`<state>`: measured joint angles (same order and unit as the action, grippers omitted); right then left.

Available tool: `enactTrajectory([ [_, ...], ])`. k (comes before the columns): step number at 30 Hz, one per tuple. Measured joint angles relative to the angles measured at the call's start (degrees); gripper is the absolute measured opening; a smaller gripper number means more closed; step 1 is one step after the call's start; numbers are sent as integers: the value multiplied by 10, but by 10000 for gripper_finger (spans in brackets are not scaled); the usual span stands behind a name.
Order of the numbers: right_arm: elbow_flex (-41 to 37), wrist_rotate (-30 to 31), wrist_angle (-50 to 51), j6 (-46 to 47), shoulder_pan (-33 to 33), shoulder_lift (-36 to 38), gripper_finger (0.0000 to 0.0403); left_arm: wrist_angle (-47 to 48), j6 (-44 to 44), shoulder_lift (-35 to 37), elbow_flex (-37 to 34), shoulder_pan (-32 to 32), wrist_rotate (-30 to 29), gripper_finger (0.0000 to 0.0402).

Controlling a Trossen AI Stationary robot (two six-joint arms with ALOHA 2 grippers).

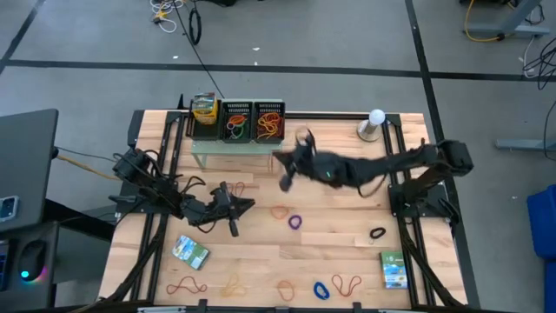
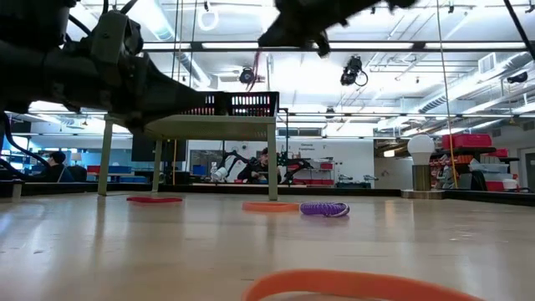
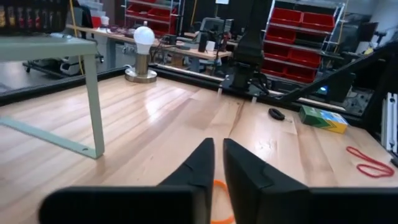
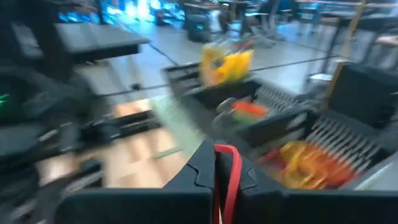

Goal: Pick & Place Office Desk Supplies
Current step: Put the red rubber band into the right black bin on the shelf

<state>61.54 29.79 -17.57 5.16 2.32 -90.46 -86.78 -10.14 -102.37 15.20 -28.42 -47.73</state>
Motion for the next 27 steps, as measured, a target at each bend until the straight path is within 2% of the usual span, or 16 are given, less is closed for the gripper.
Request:
enactTrajectory([
  [4,112,1,108,-37,-58,-26,2,0,11,0,1,0,11,6],
  [9,206,-17,202,-45,-123,-74,3,0,12,0,1,0,11,13],
  [15,254,-75,261,-15,-179,-141,3,1,14,0,1,0,12,14],
  [18,259,-82,265,2,-195,-161,8,1,14,0,1,0,13,11],
  [22,259,-82,265,5,-206,-177,44,1,14,0,1,0,13,10],
  [27,259,-82,255,4,-204,-181,118,2,16,0,1,0,13,11],
])
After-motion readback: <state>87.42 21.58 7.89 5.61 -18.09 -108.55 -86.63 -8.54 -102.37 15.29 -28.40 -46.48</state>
